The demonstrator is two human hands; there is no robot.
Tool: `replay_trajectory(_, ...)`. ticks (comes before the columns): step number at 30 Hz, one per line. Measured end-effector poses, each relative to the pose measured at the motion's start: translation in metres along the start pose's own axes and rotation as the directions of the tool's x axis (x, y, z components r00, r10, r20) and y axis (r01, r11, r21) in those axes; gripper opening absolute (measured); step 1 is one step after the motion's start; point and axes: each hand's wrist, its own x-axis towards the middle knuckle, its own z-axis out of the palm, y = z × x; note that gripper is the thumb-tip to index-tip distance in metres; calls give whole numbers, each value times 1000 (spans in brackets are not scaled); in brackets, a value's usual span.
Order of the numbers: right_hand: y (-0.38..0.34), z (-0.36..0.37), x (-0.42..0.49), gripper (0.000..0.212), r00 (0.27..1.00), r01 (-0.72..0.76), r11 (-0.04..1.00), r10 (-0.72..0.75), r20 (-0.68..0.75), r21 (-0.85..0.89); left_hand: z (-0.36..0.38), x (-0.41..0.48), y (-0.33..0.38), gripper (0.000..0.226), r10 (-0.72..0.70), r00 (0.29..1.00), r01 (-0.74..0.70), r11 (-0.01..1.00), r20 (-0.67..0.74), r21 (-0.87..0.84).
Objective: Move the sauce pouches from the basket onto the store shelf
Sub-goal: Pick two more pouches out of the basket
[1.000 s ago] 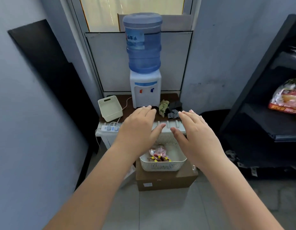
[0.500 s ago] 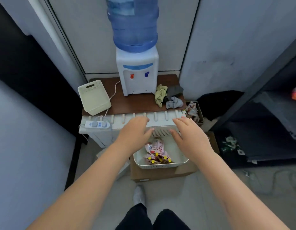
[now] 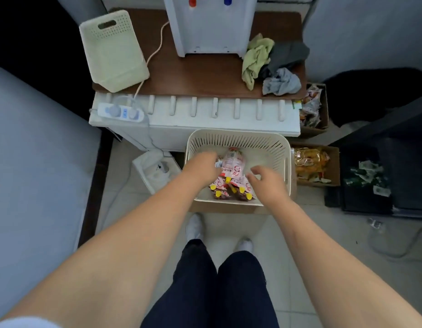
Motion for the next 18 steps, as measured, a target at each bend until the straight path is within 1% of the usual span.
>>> replay_trajectory(2, 16, 23, 23, 45, 998, -6, 999, 9, 59, -52, 24, 22, -7, 40, -10, 999, 10, 1000, 49, 10)
replay_trajectory(5, 31, 53, 52, 52, 990, 3, 989, 18, 139, -149, 54, 48, -22, 43, -41, 988, 28, 995, 146, 95)
replay_trajectory(8, 43, 78, 73, 57, 982, 3, 982, 33, 184, -191, 72, 67, -36, 44, -165, 948, 122, 978, 273, 167)
replay_trajectory(9, 47, 85, 79, 53, 980, 7, 976, 36, 194, -219, 77, 72, -39, 41, -198, 930, 143, 971, 309, 190)
replay_trajectory(10, 51, 92, 84, 44, 980, 17, 966, 35, 195, -259, 83, 77, -43, 40, -218, 919, 156, 966, 328, 206)
replay_trajectory(11, 55, 97, 89, 33, 983, 29, 954, 28, 182, -300, 89, 81, -46, 40, -223, 914, 156, 964, 339, 214)
replay_trajectory(13, 66, 103, 95, 16, 991, 26, 934, 23, 131, -355, 99, 83, -52, 48, -194, 924, 125, 968, 329, 219)
replay_trajectory(14, 70, 105, 97, 14, 994, 28, 930, 13, 109, -367, 103, 83, -55, 51, -175, 934, 107, 969, 312, 223)
replay_trajectory(15, 75, 105, 98, 17, 995, 44, 928, -9, 95, -371, 107, 82, -58, 51, -156, 943, 88, 968, 294, 234)
replay_trajectory(18, 87, 101, 99, 22, 992, 116, 936, -97, 74, -331, 114, 81, -65, 44, -46, 973, -19, 960, 224, 278)
